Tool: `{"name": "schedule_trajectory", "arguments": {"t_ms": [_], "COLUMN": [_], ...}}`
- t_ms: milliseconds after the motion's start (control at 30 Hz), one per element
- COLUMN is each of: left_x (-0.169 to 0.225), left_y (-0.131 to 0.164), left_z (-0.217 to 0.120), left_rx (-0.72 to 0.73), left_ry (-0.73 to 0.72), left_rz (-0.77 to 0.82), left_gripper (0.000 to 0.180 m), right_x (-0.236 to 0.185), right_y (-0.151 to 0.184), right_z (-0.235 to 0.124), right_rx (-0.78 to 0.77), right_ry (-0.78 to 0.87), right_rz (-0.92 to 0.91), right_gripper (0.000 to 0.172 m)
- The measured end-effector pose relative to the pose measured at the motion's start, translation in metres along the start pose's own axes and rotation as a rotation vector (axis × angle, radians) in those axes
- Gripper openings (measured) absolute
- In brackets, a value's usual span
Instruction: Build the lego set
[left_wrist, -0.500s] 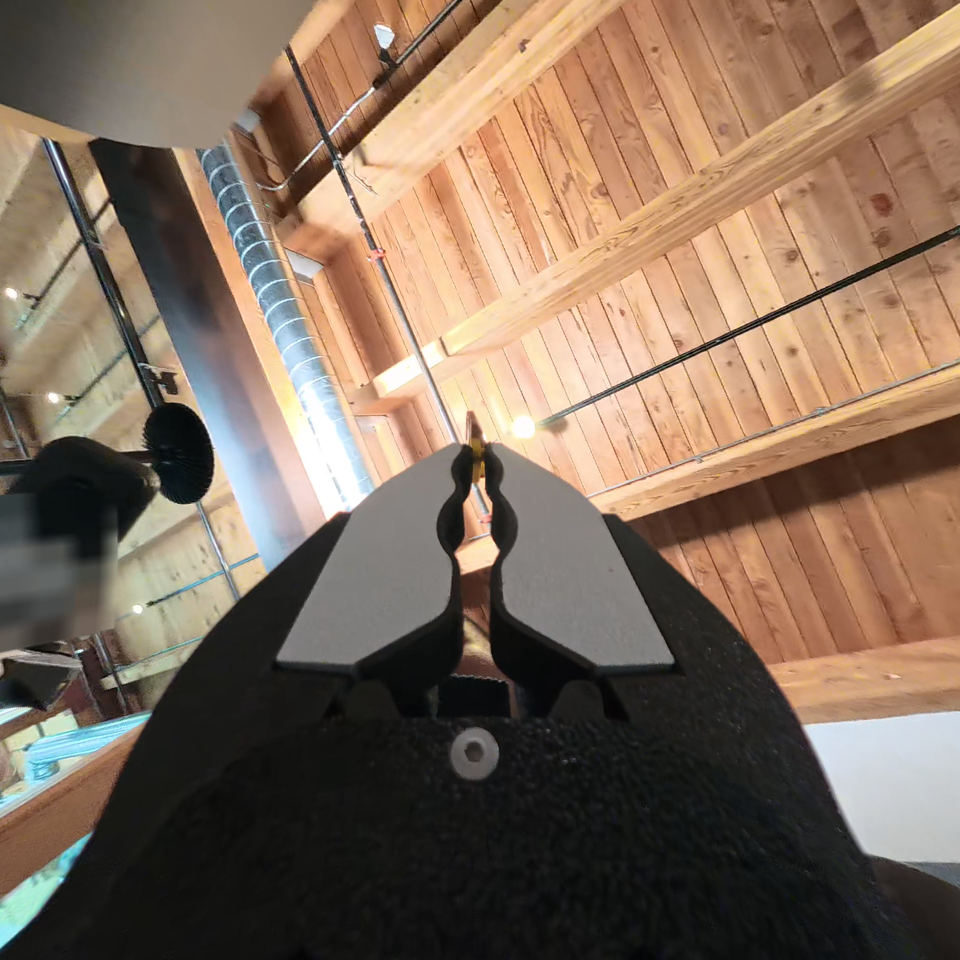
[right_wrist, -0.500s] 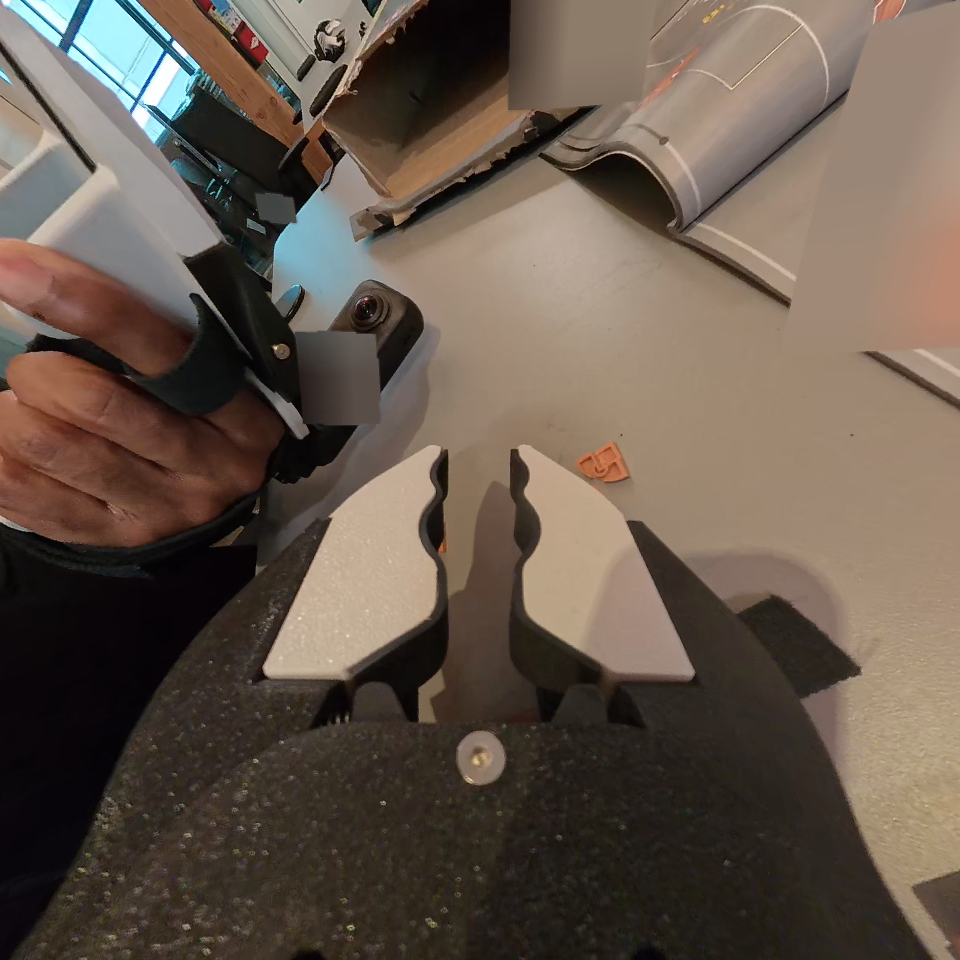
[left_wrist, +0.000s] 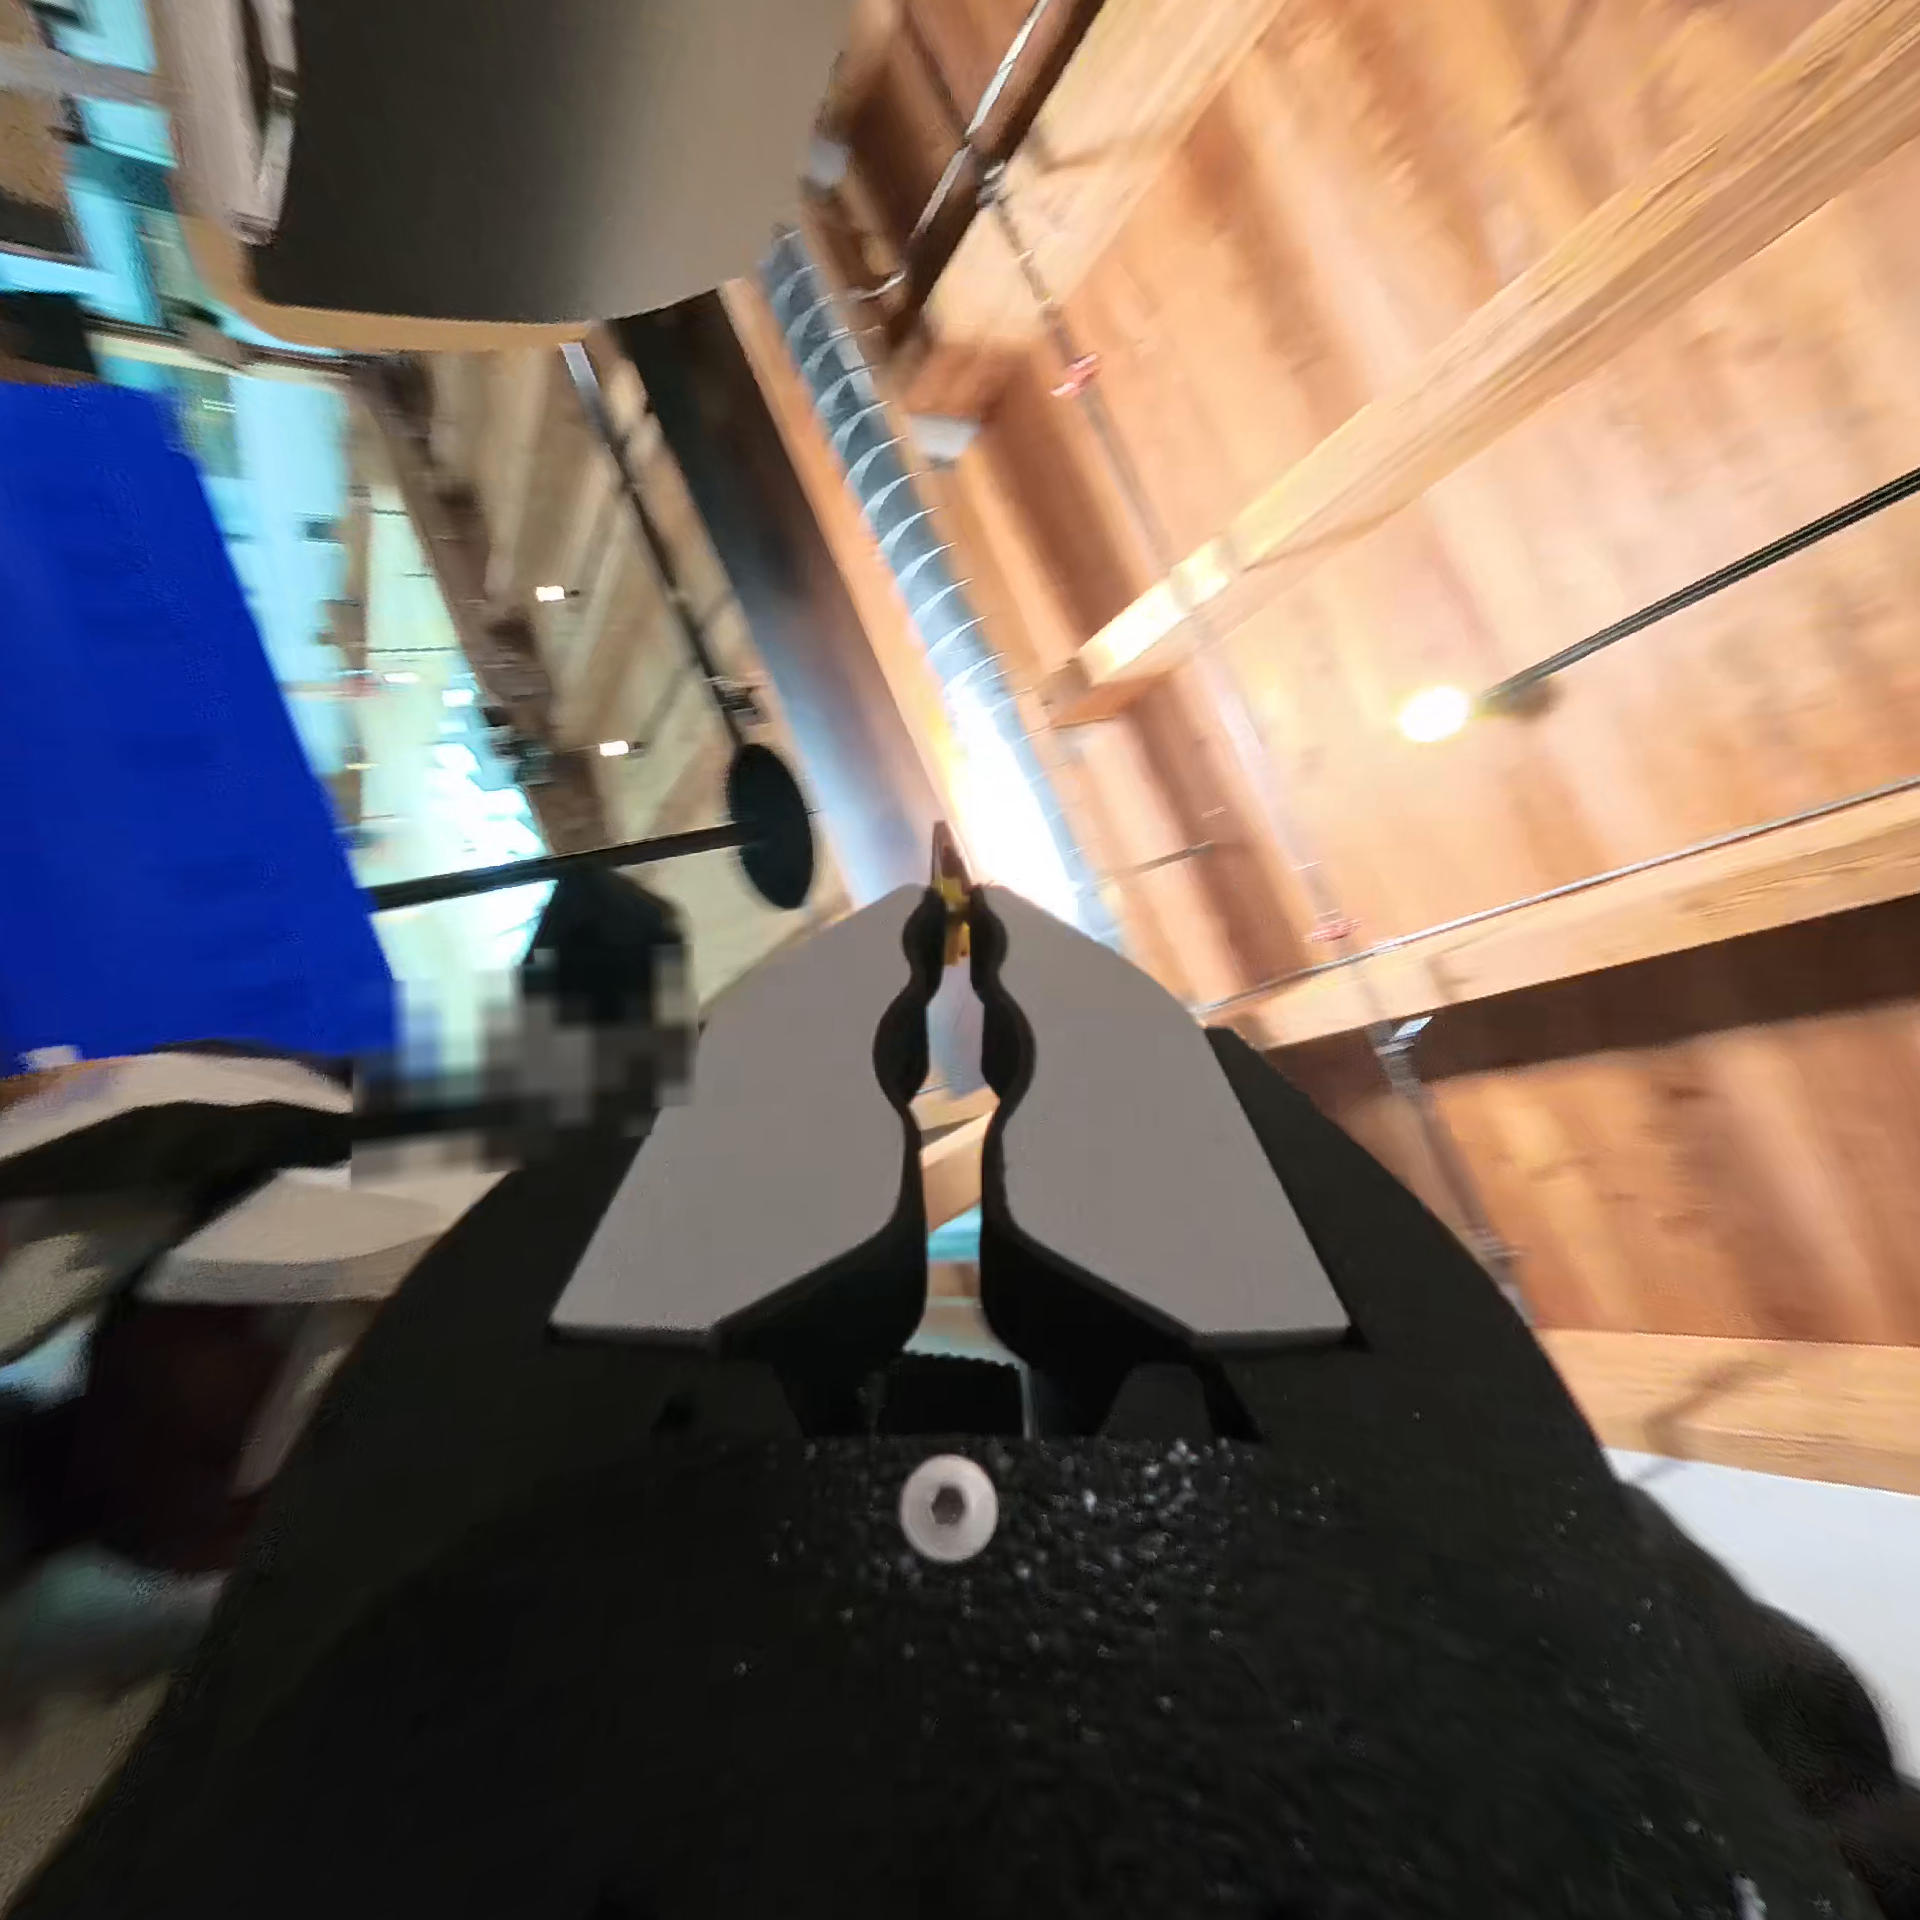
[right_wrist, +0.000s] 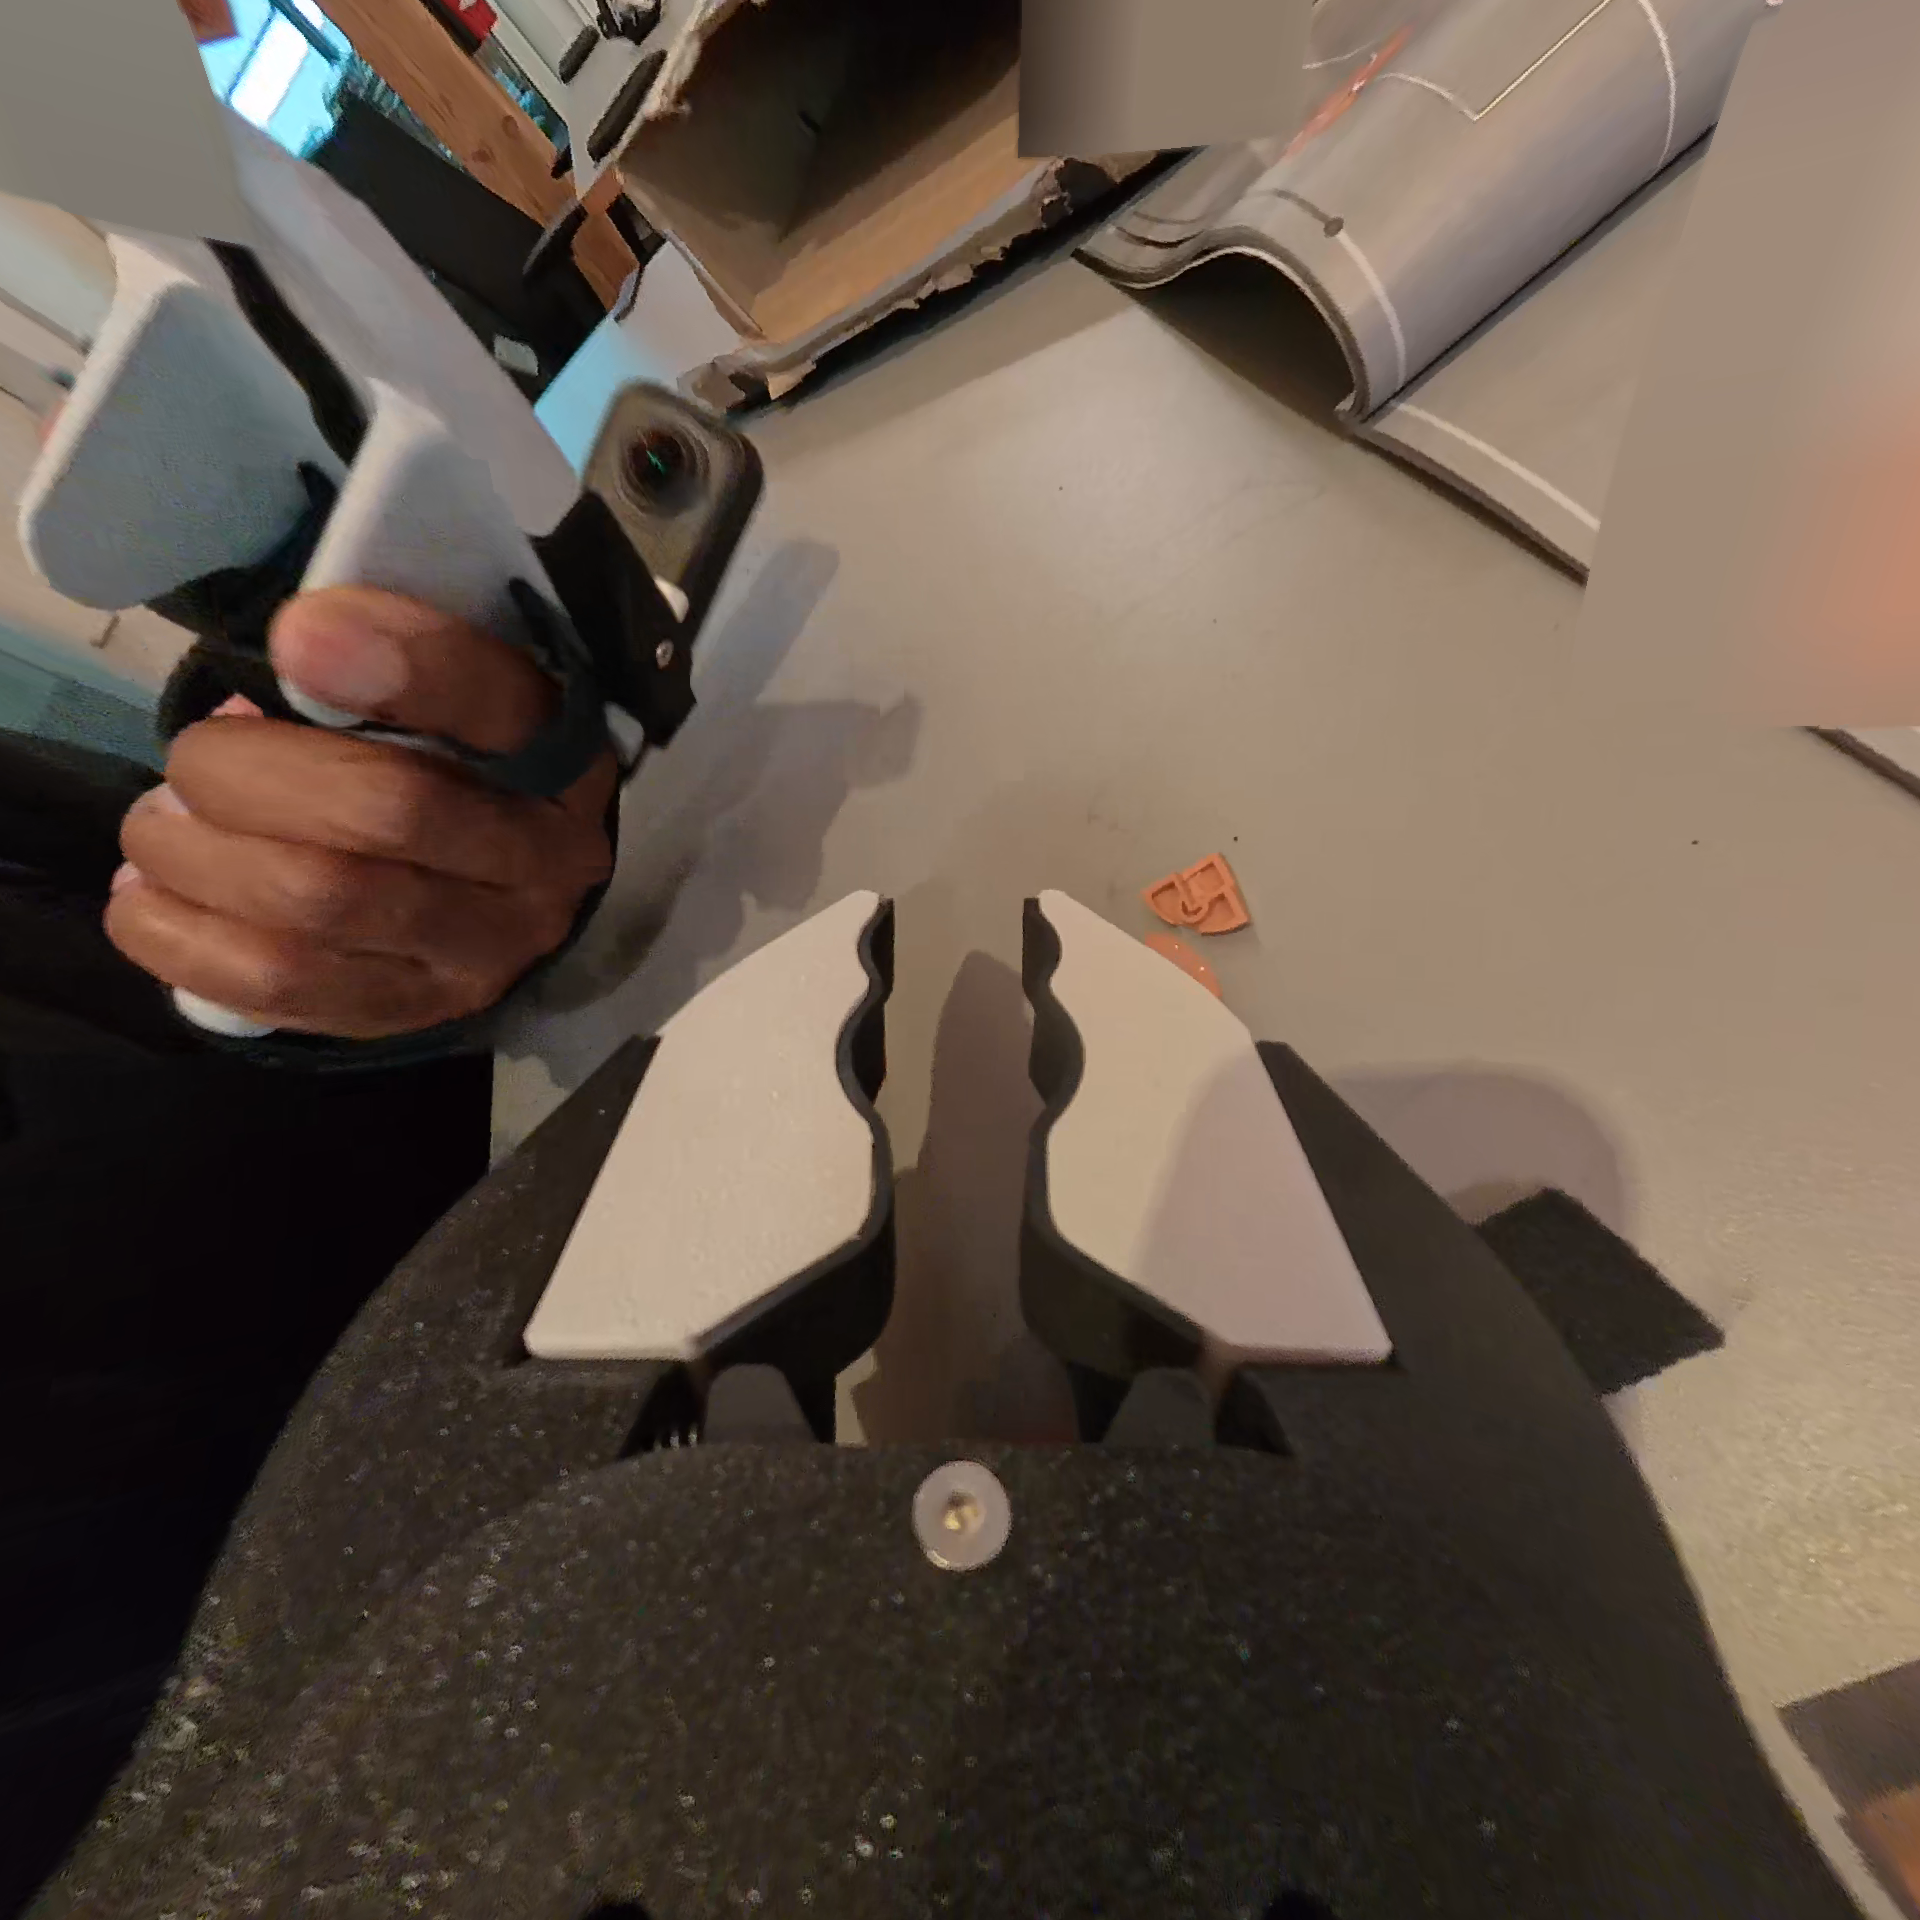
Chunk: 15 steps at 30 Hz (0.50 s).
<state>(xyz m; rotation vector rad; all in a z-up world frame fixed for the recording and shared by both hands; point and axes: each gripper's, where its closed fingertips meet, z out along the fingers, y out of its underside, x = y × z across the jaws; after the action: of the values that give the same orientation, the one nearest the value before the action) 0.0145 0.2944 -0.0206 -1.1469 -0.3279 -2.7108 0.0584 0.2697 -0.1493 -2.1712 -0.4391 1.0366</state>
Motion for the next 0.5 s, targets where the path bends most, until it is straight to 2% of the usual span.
{"name": "schedule_trajectory", "arguments": {"t_ms": [167,367,500], "left_x": [-0.022,-0.024,-0.029], "left_y": [0.005,0.008,0.01], "left_z": [-0.019,-0.041,-0.052], "left_rx": [-0.137,-0.196,-0.207], "left_ry": [-0.325,-0.426,-0.445], "left_rz": [0.255,0.348,0.319], "left_gripper": [0.004,0.004,0.004], "right_x": [-0.004,-0.004,-0.004], "right_y": [0.012,0.033,0.037], "right_z": [0.001,0.005,0.01], "right_rx": [-0.09,-0.242,-0.275], "right_ry": [0.044,0.167,0.21], "right_rz": [-0.172,-0.519,-0.582], "right_gripper": [0.023,0.025,0.027]}}
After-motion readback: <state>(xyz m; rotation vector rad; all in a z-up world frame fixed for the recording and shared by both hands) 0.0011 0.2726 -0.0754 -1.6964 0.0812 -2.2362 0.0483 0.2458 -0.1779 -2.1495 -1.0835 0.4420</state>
